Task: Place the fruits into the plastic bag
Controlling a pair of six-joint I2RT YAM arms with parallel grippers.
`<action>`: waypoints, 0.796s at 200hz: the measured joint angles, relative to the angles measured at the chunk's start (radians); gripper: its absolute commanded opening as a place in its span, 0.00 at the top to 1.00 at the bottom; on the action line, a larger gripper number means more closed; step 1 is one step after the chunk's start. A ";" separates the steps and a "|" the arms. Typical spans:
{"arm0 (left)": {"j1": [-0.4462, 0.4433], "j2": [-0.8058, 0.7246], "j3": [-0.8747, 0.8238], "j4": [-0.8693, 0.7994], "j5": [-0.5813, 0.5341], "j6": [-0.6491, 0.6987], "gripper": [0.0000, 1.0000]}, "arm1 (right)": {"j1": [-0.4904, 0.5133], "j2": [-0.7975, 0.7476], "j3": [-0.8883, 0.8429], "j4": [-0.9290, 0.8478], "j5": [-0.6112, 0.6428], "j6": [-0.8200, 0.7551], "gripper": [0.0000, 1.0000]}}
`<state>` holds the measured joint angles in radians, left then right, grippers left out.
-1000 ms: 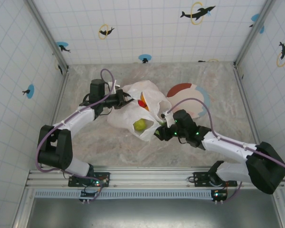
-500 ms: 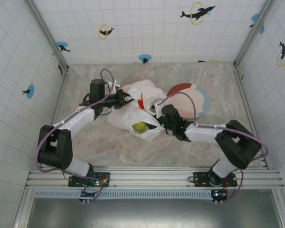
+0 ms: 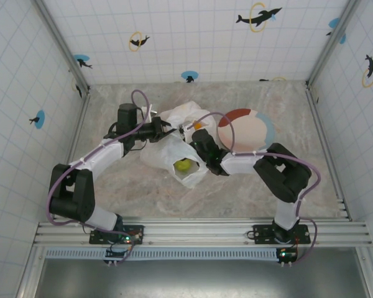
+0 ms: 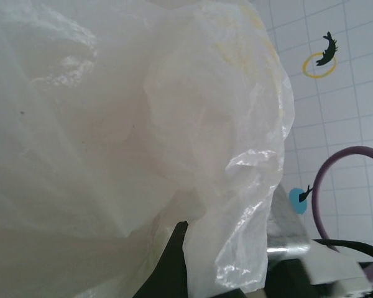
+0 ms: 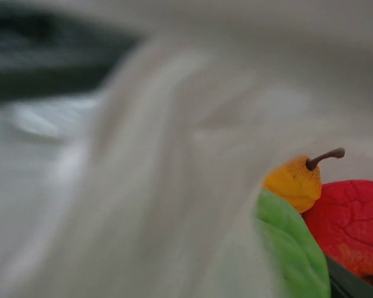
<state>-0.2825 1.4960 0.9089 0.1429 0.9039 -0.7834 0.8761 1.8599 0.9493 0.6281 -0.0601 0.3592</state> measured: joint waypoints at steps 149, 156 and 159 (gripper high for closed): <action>0.015 -0.017 0.000 0.001 -0.031 -0.003 1.00 | -0.041 0.110 0.108 -0.014 -0.076 -0.011 0.03; 0.015 -0.017 0.000 0.001 -0.029 -0.003 1.00 | -0.044 0.110 0.108 -0.021 -0.077 -0.015 0.02; 0.015 -0.017 0.000 0.001 -0.029 -0.003 1.00 | -0.045 0.110 0.108 -0.025 -0.078 -0.016 0.02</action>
<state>-0.2676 1.4788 0.9089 0.1436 0.8745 -0.7860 0.8310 1.9697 1.0576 0.6033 -0.1379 0.3431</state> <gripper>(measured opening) 0.041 0.971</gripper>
